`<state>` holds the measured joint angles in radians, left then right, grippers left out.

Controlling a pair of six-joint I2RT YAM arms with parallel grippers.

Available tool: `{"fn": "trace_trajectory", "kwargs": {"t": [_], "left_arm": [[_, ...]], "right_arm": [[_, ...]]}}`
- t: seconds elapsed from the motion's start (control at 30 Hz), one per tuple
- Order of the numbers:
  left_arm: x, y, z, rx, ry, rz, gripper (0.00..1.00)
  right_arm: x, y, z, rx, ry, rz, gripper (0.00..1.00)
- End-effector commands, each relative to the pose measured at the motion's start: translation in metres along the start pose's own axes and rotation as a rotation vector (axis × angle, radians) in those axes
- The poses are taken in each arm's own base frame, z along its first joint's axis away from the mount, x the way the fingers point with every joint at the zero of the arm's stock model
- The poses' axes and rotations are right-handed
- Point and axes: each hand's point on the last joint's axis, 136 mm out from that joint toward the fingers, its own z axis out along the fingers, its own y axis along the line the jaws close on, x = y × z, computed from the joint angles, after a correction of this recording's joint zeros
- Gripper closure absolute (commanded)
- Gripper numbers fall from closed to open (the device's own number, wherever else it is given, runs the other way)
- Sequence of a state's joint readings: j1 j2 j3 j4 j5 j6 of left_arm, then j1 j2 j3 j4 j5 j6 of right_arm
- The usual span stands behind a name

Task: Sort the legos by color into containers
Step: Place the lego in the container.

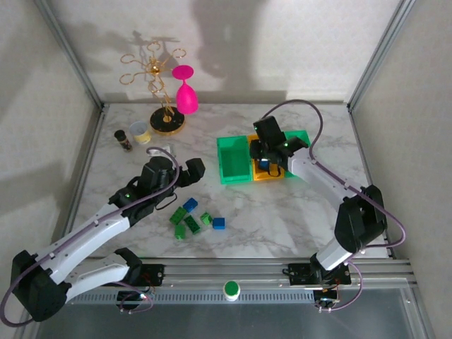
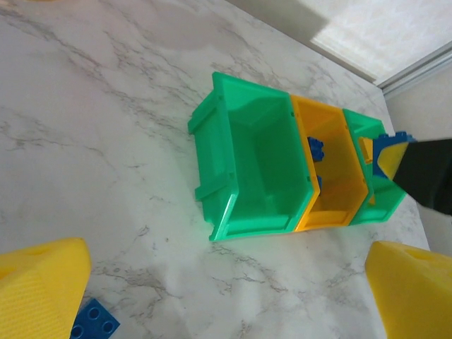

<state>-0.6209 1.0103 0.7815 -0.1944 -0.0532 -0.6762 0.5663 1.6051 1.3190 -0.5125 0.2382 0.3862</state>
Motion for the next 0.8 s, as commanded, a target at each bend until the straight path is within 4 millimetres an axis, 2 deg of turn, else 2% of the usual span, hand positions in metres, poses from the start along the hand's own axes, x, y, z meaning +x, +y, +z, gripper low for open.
{"fn": "trace_trajectory", "kwargs": {"t": [0.0, 0.2, 0.3, 0.6, 0.77], "left_arm": [[-0.01, -0.023, 0.002, 0.067, -0.012, 0.026, 0.01], [-0.005, -0.022, 0.013, 0.054, 0.005, 0.034, 0.0], [-0.001, -0.02, 0.017, 0.041, 0.017, 0.038, 0.0], [0.002, -0.013, 0.021, 0.012, 0.021, 0.047, 0.0], [0.0, -0.013, 0.021, 0.008, 0.014, 0.048, 0.01]], "right_arm": [[-0.008, -0.015, 0.02, 0.084, 0.003, 0.027, 0.72], [-0.012, -0.034, 0.063, 0.142, 0.039, 0.039, 0.72], [-0.015, -0.044, 0.076, 0.155, 0.044, 0.06, 0.72], [-0.02, -0.047, 0.106, 0.106, 0.073, 0.083, 0.68], [-0.02, -0.04, 0.109, 0.067, 0.083, 0.077, 0.6]]}}
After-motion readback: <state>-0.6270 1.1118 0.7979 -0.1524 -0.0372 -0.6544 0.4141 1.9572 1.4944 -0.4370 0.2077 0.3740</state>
